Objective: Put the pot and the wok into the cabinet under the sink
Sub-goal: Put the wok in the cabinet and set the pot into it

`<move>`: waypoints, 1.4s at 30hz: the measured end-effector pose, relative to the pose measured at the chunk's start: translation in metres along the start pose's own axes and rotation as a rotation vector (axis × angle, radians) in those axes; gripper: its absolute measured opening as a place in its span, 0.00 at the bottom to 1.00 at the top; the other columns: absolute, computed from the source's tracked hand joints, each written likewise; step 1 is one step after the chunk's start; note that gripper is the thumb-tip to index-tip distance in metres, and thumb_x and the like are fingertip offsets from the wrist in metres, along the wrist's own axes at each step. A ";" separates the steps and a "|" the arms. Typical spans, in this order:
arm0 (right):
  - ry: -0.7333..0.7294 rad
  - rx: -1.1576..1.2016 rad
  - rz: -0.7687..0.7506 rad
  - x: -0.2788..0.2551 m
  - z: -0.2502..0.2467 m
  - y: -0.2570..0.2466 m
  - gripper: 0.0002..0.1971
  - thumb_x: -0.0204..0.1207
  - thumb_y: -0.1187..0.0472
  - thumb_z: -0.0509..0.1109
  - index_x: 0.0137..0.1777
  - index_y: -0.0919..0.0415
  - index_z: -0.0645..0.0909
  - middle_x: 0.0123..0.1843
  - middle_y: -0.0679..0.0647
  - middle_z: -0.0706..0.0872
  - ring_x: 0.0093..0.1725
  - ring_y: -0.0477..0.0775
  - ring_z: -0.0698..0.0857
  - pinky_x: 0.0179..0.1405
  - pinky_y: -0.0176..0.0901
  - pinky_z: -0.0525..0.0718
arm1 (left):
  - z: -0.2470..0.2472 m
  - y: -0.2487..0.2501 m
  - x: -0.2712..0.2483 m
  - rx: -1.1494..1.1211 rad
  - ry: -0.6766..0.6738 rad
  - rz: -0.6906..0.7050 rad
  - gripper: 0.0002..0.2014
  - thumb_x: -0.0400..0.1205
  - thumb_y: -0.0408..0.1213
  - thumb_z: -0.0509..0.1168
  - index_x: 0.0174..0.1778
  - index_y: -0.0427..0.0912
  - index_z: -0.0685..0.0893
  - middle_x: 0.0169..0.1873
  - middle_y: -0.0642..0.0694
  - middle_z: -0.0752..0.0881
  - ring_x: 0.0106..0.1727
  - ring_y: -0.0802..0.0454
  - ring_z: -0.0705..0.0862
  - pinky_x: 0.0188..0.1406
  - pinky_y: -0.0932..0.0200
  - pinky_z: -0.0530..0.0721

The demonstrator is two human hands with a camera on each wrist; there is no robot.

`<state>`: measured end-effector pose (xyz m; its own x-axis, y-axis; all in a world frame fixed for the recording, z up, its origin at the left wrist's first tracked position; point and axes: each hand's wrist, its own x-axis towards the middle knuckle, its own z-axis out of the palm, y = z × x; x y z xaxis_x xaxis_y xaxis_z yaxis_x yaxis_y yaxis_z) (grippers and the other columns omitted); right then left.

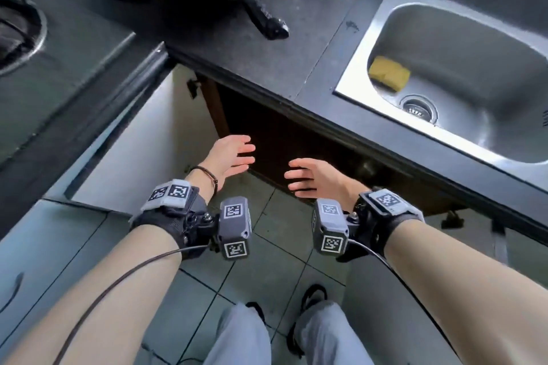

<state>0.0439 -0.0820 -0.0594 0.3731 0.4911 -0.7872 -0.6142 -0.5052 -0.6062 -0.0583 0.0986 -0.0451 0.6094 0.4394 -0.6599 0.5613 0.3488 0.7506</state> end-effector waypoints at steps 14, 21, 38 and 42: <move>0.043 -0.144 -0.226 -0.041 0.025 -0.188 0.12 0.83 0.61 0.59 0.61 0.60 0.79 0.46 0.54 0.87 0.45 0.59 0.85 0.60 0.54 0.82 | -0.031 0.185 -0.025 -0.180 -0.017 0.161 0.20 0.87 0.40 0.55 0.74 0.40 0.74 0.62 0.44 0.83 0.57 0.43 0.85 0.64 0.48 0.82; -0.106 -0.188 -0.175 0.003 0.023 -0.262 0.13 0.84 0.52 0.58 0.45 0.58 0.79 0.37 0.57 0.79 0.39 0.59 0.78 0.48 0.51 0.83 | -0.022 0.226 0.025 -0.173 0.046 0.108 0.22 0.88 0.42 0.54 0.77 0.39 0.71 0.70 0.42 0.78 0.65 0.43 0.80 0.61 0.50 0.81; -0.497 -0.193 -0.010 0.062 0.039 -0.301 0.09 0.80 0.65 0.63 0.54 0.71 0.77 0.42 0.63 0.83 0.41 0.60 0.85 0.46 0.54 0.88 | -0.005 0.244 0.090 0.091 -0.093 -0.124 0.17 0.79 0.51 0.67 0.27 0.47 0.84 0.22 0.51 0.73 0.26 0.52 0.73 0.27 0.60 0.80; -0.453 -0.208 0.011 0.066 0.046 -0.293 0.08 0.81 0.64 0.55 0.56 0.67 0.70 0.37 0.63 0.77 0.33 0.57 0.80 0.34 0.46 0.86 | -0.005 0.232 0.098 0.113 -0.082 -0.083 0.16 0.78 0.53 0.68 0.39 0.41 0.82 0.20 0.51 0.75 0.24 0.51 0.76 0.31 0.59 0.80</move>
<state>0.2166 0.1312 0.0714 -0.0008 0.7207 -0.6932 -0.4471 -0.6203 -0.6444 0.1290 0.2273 0.0646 0.5997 0.3420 -0.7235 0.6680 0.2840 0.6879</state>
